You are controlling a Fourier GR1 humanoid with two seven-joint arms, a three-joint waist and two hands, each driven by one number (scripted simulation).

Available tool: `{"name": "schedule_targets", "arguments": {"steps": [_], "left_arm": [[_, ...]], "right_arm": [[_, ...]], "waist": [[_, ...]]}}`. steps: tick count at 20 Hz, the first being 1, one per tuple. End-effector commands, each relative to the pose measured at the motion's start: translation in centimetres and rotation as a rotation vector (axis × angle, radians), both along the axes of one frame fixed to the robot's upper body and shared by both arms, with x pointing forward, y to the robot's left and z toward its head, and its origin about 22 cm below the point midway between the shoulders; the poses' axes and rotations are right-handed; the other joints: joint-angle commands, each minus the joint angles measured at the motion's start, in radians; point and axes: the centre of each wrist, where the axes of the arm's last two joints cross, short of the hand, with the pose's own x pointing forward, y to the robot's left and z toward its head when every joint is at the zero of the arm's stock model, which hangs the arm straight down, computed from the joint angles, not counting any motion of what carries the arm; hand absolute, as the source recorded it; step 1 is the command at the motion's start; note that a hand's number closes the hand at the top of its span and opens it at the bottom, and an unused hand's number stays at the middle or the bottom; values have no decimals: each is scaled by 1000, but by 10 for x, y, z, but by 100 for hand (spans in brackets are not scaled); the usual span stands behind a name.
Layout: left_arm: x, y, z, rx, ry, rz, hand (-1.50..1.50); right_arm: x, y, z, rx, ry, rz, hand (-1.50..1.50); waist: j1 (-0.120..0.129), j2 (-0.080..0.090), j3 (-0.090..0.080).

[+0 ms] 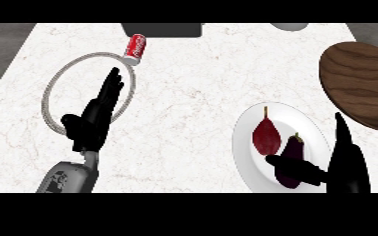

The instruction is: Pick the eggplant from the plate and place it in the bowl

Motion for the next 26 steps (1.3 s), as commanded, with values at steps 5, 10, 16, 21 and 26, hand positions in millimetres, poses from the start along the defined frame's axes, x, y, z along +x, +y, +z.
{"name": "schedule_targets", "arguments": {"steps": [5,10,16,21,26], "left_arm": [[-22,-1,-7,-4,7,-4,0],[-4,9,6,-4,-4,-3,0],[21,-6,19,-3,-4,-5,0],[-3,-3,-5,9,-8,-2,0],[-7,25,11,-5,6,1,0]], "right_arm": [[-22,-12,15,79,-45,-2,-150],[-36,7,-7,122,-89,1,-150],[-18,15,2,173,-119,-8,-150],[-29,2,-34,195,-138,-49,-150],[-27,12,-57,209,-116,-74,-150]], "waist": [[1,-1,0],[-2,-1,0],[-3,0,0],[-2,-1,0],[0,0,0]]}}
